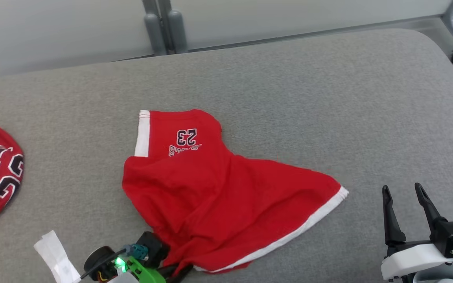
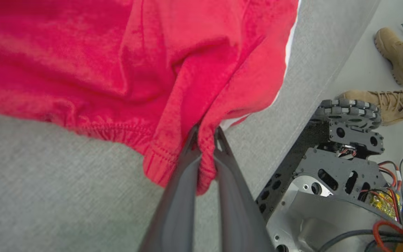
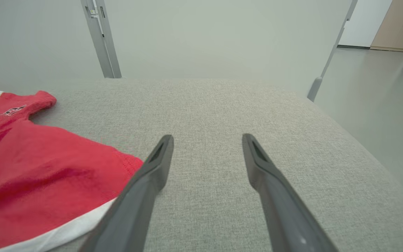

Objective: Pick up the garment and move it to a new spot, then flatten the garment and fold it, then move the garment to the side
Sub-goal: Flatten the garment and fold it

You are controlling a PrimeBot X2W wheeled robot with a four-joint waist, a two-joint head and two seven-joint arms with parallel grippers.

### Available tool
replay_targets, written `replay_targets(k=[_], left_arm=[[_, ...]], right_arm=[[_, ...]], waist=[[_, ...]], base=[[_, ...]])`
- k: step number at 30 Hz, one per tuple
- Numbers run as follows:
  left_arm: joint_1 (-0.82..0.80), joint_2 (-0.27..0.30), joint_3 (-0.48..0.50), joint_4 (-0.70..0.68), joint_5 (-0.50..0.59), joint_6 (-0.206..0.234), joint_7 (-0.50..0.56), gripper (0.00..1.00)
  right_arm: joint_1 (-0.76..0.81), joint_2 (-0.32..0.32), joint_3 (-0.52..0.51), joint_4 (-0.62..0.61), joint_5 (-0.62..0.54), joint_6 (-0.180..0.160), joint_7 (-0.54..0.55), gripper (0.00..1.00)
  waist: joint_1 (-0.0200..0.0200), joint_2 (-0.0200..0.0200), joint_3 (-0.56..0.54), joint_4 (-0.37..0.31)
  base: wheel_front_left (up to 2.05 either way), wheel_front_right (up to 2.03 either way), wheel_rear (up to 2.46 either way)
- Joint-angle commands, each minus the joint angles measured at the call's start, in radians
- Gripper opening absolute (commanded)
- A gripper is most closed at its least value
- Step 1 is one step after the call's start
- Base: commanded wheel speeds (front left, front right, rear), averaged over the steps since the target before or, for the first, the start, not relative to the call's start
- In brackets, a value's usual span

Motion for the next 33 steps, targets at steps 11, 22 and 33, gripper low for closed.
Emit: replay_targets(k=[11,22,33], left_arm=[[0.045,0.038,-0.006,-0.096,-0.029,0.041,0.051,1.0],[0.085,0.045,0.059,-0.095,-0.045,0.117,-0.041,1.0],[0.197,-0.055,0.124,-0.023,-0.216,0.135,-0.153,1.0]], right_arm=[[-0.004,-0.024,0.009,0.017,-0.01,-0.001,-0.003,1.0],[0.022,-0.02,0.006,0.023,-0.008,-0.001,-0.003,1.0],[0.032,-0.02,0.005,0.015,-0.007,-0.001,-0.003,1.0]], waist=[[0.0,0.0,-0.034,0.144],[0.0,0.0,-0.074,0.16],[0.0,0.0,-0.08,0.161]], base=[[0.0,0.0,0.0],[0.0,0.0,0.0],[0.0,0.0,0.0]])
